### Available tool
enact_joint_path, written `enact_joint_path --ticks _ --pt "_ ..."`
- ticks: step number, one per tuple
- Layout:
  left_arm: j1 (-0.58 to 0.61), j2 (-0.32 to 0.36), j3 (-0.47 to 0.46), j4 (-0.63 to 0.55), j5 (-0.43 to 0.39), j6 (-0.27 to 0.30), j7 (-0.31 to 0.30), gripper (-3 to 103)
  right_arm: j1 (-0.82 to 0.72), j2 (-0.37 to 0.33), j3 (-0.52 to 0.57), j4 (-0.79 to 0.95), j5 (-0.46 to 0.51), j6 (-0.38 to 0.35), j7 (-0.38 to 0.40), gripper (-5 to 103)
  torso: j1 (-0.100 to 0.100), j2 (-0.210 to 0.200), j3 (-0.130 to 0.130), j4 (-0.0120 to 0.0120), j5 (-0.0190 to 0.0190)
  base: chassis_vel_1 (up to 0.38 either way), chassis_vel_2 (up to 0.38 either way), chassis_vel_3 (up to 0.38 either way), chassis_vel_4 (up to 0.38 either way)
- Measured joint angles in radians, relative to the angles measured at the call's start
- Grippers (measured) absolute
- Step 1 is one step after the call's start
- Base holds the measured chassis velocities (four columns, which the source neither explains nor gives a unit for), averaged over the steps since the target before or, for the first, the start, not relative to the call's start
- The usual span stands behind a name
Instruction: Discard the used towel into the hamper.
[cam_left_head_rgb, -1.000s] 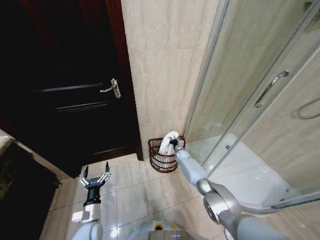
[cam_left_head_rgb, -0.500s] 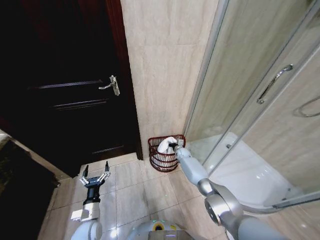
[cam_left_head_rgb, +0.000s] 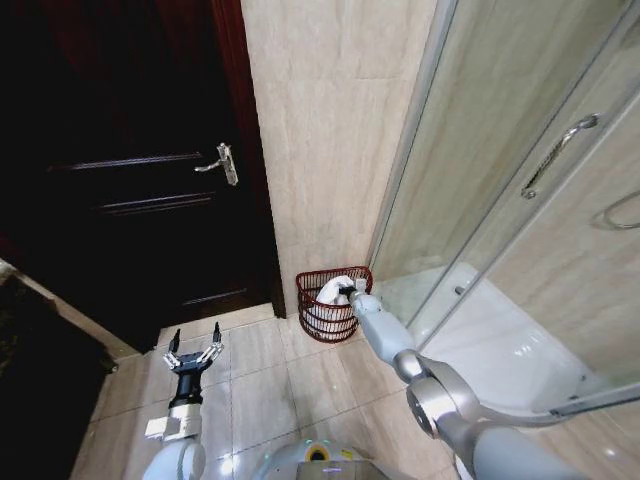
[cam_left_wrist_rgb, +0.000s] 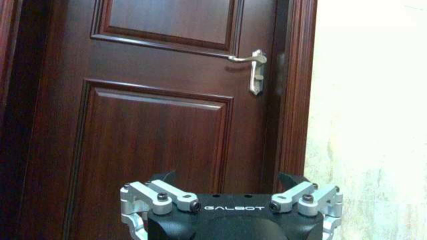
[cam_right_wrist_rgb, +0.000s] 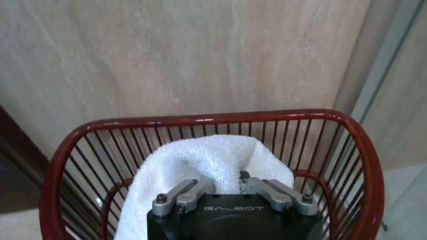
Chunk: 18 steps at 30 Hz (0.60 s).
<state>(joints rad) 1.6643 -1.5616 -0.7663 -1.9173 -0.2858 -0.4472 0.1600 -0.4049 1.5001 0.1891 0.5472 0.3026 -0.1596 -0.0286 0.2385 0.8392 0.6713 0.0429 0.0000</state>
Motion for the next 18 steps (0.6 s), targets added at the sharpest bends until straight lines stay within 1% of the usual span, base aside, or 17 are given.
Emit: enact_joint_path --ticks 1,2,3,4,5,6,8,9,11,12,14,15,18 --pt "0.0 0.0 0.0 0.0 0.0 0.0 0.0 100 0.0 0.0 0.0 0.0 0.0 0.0 0.0 14 0.0 0.0 0.0 0.0 0.0 0.0 0.0 0.0 0.0" --pt "0.001 -0.001 -0.001 -0.002 0.0 0.0 0.0 100 -0.002 -0.003 0.0 0.009 -0.011 -0.018 -0.006 19 -0.003 -0.006 -0.003 0.0 0.0 0.0 0.0 0.0 0.0" --pt "0.002 -0.001 -0.002 -0.004 0.0 0.0 0.0 100 -0.007 -0.008 0.0 0.029 -0.015 -0.052 -0.012 24 -0.006 -0.013 -0.007 0.0 0.0 0.0 0.0 0.0 0.0" --pt "0.002 -0.001 -0.002 -0.004 0.0 0.0 0.0 100 -0.007 -0.008 0.0 0.029 -0.015 -0.052 -0.012 24 -0.006 -0.013 -0.007 0.0 0.0 0.0 0.0 0.0 0.0" --pt "0.002 -0.002 -0.002 -0.005 0.0 0.0 0.0 100 -0.013 -0.011 0.0 0.046 -0.015 -0.083 -0.016 30 -0.009 -0.019 -0.011 -0.0001 0.0 0.0 0.0 0.0 0.0" --pt "0.002 -0.004 -0.002 -0.006 0.0 0.0 -0.001 100 -0.016 -0.014 0.0 0.057 -0.016 -0.098 -0.017 30 -0.011 -0.025 -0.013 0.0 0.0 0.0 0.0 0.0 0.0" --pt "0.003 -0.007 -0.002 -0.006 0.0 -0.001 -0.001 100 -0.022 -0.019 0.0 0.079 -0.016 -0.124 -0.017 41 -0.016 -0.035 -0.018 0.0 0.0001 0.0 0.0 0.0 0.0" --pt "0.003 -0.007 -0.002 -0.006 0.0 -0.001 -0.001 100 -0.022 -0.019 0.0 0.079 -0.016 -0.124 -0.017 41 -0.016 -0.035 -0.018 0.0 0.0001 0.0 0.0 0.0 0.0" --pt "0.004 -0.012 -0.002 -0.008 0.0 -0.003 -0.002 100 -0.026 -0.029 0.001 0.117 -0.016 -0.186 -0.016 51 -0.022 -0.049 -0.026 0.0 0.0002 0.0 0.0 0.0 0.0" --pt "0.004 -0.012 -0.002 -0.008 0.0 -0.003 -0.002 100 -0.026 -0.029 0.001 0.117 -0.016 -0.186 -0.016 51 -0.022 -0.049 -0.026 0.0 0.0002 0.0 0.0 0.0 0.0" --pt "0.007 -0.015 -0.002 -0.009 0.0 -0.005 -0.002 100 -0.03 -0.045 0.002 0.157 -0.018 -0.239 -0.011 62 -0.028 -0.063 -0.034 -0.0001 0.0001 0.0 0.0 0.0 0.0" --pt "0.007 -0.015 -0.002 -0.009 0.0 -0.005 -0.002 100 -0.03 -0.045 0.002 0.157 -0.018 -0.239 -0.011 62 -0.028 -0.063 -0.034 -0.0001 0.0001 0.0 0.0 0.0 0.0" --pt "0.009 -0.016 -0.002 -0.013 0.0 -0.006 -0.002 100 -0.04 -0.064 0.007 0.217 -0.02 -0.279 0.029 79 -0.035 -0.079 -0.043 0.0 0.0002 0.0 0.0 0.0 0.0"
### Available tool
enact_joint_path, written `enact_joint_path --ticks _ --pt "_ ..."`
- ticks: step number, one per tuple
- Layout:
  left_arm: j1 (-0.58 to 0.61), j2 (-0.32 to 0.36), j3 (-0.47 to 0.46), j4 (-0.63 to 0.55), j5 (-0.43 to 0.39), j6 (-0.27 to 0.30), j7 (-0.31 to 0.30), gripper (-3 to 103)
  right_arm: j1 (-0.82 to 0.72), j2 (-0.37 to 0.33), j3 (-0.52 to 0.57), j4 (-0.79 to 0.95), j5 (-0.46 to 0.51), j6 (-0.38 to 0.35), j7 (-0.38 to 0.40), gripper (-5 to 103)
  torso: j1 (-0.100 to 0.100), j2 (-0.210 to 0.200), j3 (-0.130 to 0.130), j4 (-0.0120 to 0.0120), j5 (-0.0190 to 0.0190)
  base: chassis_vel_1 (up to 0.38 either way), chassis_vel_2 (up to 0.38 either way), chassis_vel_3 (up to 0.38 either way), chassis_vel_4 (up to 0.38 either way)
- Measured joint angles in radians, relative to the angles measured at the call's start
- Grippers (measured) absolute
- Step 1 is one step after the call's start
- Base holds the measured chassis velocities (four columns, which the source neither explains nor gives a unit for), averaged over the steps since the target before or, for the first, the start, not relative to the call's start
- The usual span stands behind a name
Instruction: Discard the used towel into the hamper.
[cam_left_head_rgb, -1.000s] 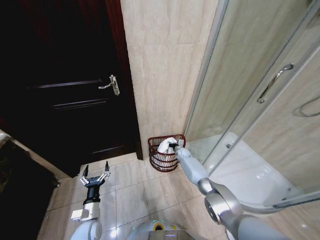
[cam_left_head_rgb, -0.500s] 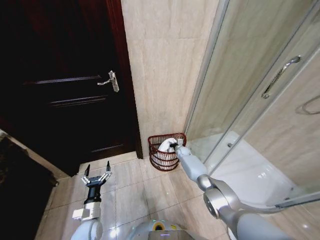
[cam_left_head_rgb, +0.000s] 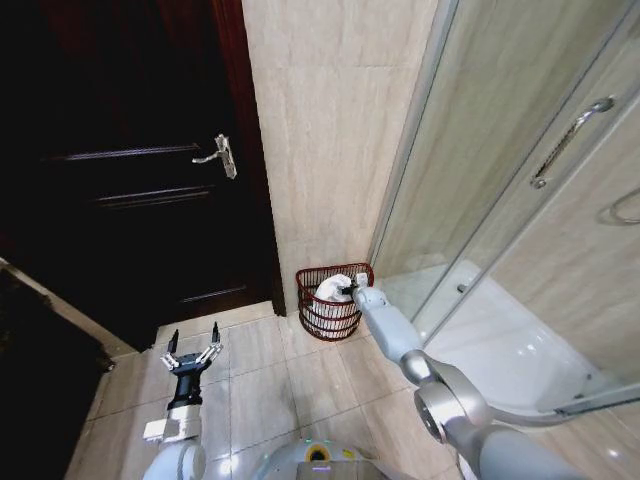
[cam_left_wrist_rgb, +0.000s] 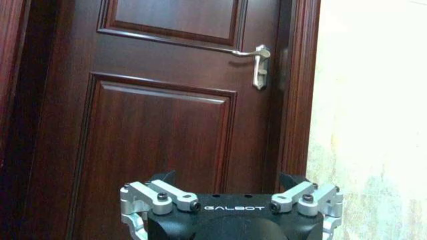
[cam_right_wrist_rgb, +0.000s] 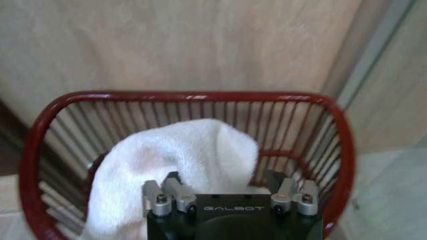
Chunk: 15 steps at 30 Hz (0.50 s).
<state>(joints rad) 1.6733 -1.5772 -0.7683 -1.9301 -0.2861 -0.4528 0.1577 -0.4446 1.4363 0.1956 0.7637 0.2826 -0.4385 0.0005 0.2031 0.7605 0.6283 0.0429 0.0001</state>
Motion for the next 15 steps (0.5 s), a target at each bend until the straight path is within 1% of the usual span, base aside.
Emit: enact_joint_path --ticks 1,3,4,5,7,9,11,12,14,15 --pt "0.0 0.0 0.0 0.0 0.0 0.0 0.0 100 0.0 0.0 0.0 0.0 0.0 0.0 0.0 79 0.0 0.0 0.0 0.0 0.0 0.0 0.0 0.0 0.0" --pt "0.0 0.002 0.0 -0.003 0.0 0.0 0.0 100 -0.021 -0.031 0.004 0.062 0.002 -0.026 0.015 89 -0.006 -0.013 -0.007 0.0001 0.0001 0.0 0.0 0.0 0.0" --pt "-0.001 0.002 0.0 -0.004 -0.001 0.0 0.0 100 -0.032 -0.047 0.005 0.09 0.002 -0.03 0.018 89 -0.009 -0.018 -0.009 -0.0001 0.0 0.0 0.0 0.0 0.0" --pt "-0.001 0.002 0.0 -0.004 -0.001 0.0 0.0 100 -0.032 -0.047 0.005 0.09 0.002 -0.03 0.018 89 -0.009 -0.018 -0.009 -0.0001 0.0 0.0 0.0 0.0 0.0" --pt "-0.002 -0.001 0.001 -0.004 -0.001 0.0 0.001 100 -0.058 -0.083 0.007 0.15 0.003 -0.031 0.032 100 -0.015 -0.031 -0.017 -0.0003 0.0001 0.0 0.0 0.0 0.0" --pt "-0.001 -0.003 0.003 -0.004 -0.001 -0.001 0.001 100 -0.065 -0.094 0.009 0.169 0.004 -0.028 0.038 100 -0.017 -0.037 -0.02 -0.0002 0.0002 0.0 0.0 0.0 0.0" --pt "0.003 -0.01 0.005 -0.004 0.0 -0.006 0.004 100 -0.082 -0.112 0.013 0.208 0.01 0.01 0.061 100 -0.022 -0.048 -0.026 -0.0002 0.0 0.0 0.0 0.0 0.0" --pt "0.003 -0.01 0.005 -0.004 0.0 -0.006 0.004 100 -0.082 -0.112 0.013 0.208 0.01 0.01 0.061 100 -0.022 -0.048 -0.026 -0.0002 0.0 0.0 0.0 0.0 0.0" --pt "0.009 -0.019 0.006 -0.004 0.002 -0.013 0.006 100 -0.108 -0.121 0.02 0.285 0.03 0.045 0.087 100 -0.027 -0.059 -0.031 -0.0001 0.0002 0.0 0.0 0.0 0.0" --pt "0.009 -0.024 0.006 -0.003 0.005 -0.02 0.006 100 -0.134 -0.129 0.022 0.36 0.054 0.071 0.105 100 -0.031 -0.066 -0.035 0.0 0.0001 0.0 0.0 0.0 0.0"
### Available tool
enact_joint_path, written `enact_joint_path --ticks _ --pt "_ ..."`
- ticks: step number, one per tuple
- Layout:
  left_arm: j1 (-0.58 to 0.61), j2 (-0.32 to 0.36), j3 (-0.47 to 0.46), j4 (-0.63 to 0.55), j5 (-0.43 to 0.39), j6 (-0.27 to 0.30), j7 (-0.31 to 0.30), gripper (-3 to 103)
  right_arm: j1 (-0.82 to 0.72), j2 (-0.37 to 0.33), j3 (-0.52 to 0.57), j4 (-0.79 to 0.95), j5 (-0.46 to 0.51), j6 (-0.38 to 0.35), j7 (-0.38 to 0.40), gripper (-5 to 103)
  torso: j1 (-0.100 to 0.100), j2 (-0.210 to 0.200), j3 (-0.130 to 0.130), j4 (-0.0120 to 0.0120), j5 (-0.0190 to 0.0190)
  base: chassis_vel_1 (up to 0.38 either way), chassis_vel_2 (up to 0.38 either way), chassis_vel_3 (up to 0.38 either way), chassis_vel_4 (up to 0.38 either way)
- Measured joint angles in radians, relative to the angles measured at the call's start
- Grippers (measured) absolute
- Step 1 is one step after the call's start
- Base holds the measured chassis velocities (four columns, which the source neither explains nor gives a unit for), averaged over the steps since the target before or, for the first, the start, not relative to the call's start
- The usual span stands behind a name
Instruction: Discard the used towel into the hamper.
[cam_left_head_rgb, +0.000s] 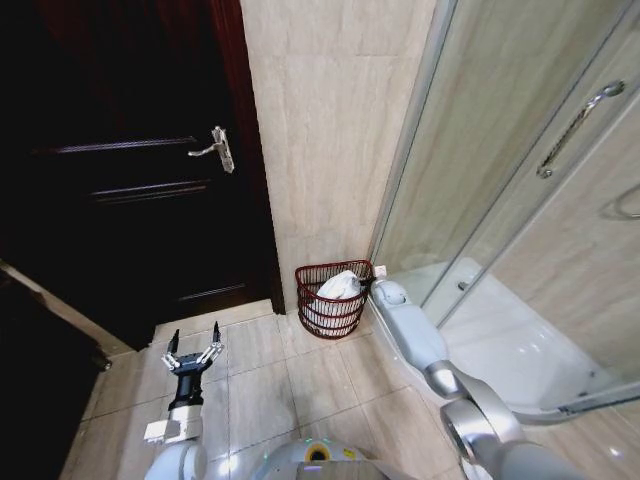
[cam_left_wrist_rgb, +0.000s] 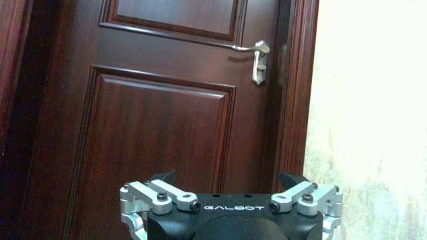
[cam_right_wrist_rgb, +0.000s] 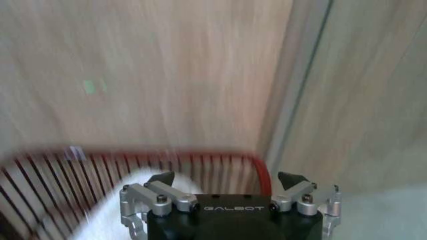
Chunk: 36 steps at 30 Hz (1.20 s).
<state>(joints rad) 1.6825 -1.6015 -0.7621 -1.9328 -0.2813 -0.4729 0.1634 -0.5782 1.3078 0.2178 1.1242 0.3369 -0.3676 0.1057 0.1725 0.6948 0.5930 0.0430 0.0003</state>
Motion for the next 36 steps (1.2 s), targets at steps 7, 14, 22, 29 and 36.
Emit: enact_joint_path --ticks 7,14,22,29,36 --pt "-0.007 -0.007 0.003 0.007 0.006 -0.021 -0.006 100 -0.142 -0.035 0.017 0.304 -0.03 -0.002 -0.001 100 -0.01 -0.022 -0.012 -0.0003 -0.0002 0.0 0.0 0.0 0.0" --pt "-0.007 -0.007 0.003 -0.016 0.021 -0.021 -0.018 100 -0.324 -0.078 0.091 0.566 -0.028 0.085 -0.001 100 -0.01 -0.023 -0.012 -0.0006 -0.0001 0.0 0.0 0.0 0.0" --pt "0.0 -0.007 -0.001 -0.071 0.026 0.014 -0.065 100 -0.549 -0.092 0.243 0.729 -0.07 0.313 -0.081 100 -0.009 -0.019 -0.01 -0.0006 -0.0001 0.0 0.0 0.0 0.0" --pt "-0.005 -0.007 -0.006 -0.154 0.022 0.122 -0.097 100 -0.765 -0.063 0.289 0.881 -0.144 0.369 -0.082 100 -0.007 -0.016 -0.009 -0.0005 0.0 0.0 0.0 0.0 0.0" --pt "-0.021 0.017 0.01 -0.188 0.023 0.269 -0.121 100 -0.904 -0.026 0.31 0.963 -0.219 0.374 -0.063 100 -0.006 -0.014 -0.008 -0.0003 -0.0005 0.0 0.0 0.0 0.0"
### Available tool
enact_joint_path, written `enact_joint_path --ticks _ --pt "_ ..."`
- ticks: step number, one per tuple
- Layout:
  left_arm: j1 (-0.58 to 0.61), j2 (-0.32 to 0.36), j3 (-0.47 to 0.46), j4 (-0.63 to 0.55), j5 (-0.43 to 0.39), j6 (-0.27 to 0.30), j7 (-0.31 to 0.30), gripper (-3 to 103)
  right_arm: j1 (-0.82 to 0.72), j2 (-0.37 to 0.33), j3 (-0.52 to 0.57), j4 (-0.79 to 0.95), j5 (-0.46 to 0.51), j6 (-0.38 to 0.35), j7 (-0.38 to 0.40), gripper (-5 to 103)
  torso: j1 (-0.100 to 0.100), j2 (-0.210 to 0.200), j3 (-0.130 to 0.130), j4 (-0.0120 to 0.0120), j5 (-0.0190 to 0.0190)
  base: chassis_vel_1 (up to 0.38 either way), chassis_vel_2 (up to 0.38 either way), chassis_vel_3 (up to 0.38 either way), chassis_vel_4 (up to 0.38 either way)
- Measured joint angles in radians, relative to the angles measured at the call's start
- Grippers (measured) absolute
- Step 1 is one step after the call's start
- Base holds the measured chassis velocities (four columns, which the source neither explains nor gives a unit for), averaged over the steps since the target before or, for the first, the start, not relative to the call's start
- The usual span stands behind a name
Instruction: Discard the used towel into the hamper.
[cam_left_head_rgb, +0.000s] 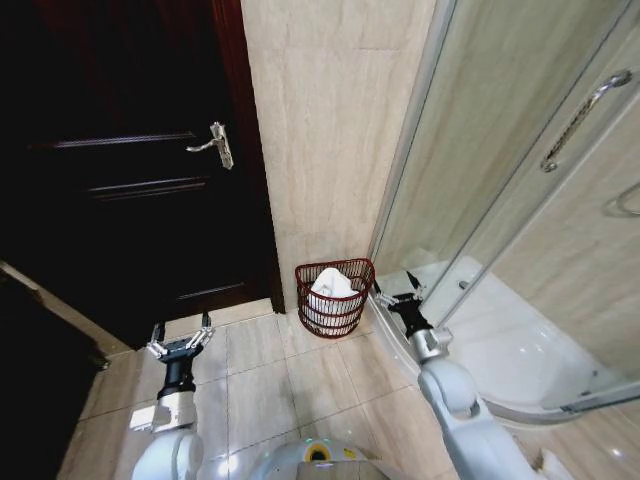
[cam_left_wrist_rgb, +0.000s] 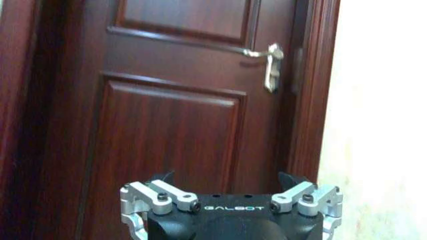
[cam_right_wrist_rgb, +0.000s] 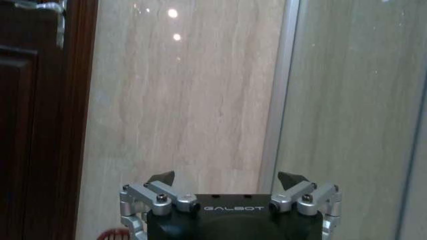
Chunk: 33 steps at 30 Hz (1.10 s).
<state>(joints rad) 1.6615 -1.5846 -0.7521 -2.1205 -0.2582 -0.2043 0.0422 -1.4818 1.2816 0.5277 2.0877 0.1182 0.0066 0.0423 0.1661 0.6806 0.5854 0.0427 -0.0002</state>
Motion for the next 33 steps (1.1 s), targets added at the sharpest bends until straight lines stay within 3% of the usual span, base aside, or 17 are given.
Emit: enact_joint_path --ticks 4,10,21,26,33 --pt "-0.028 0.042 0.014 0.04 -0.002 0.028 0.011 100 -0.032 0.032 0.028 0.0 -0.026 0.04 -0.006 100 0.001 0.001 0.0 -0.0002 0.0 0.0 0.0 0.0 0.0" --pt "-0.05 0.067 0.024 0.089 -0.034 -0.014 0.032 100 -0.076 0.047 0.05 0.023 -0.025 0.068 -0.018 100 0.001 0.002 0.001 -0.0002 0.0003 0.0 0.0 0.0 0.0" --pt "-0.01 0.05 -0.001 0.024 -0.024 -0.017 0.034 100 -0.084 0.098 0.029 0.037 -0.029 0.07 -0.012 100 0.001 0.003 0.002 0.0 0.0006 0.0 0.0 0.0 0.0" --pt "-0.022 0.051 0.006 0.056 -0.014 -0.033 0.026 100 -0.095 0.122 0.028 0.025 -0.037 0.085 -0.012 100 0.002 0.003 0.002 -0.0001 -0.0001 0.0 0.0 0.0 0.0" --pt "-0.054 0.133 0.017 0.089 -0.038 -0.014 0.034 100 -0.111 0.181 0.009 0.01 -0.083 0.106 -0.01 100 0.002 0.004 0.002 -0.0002 0.0001 0.0 0.0 0.0 0.0"
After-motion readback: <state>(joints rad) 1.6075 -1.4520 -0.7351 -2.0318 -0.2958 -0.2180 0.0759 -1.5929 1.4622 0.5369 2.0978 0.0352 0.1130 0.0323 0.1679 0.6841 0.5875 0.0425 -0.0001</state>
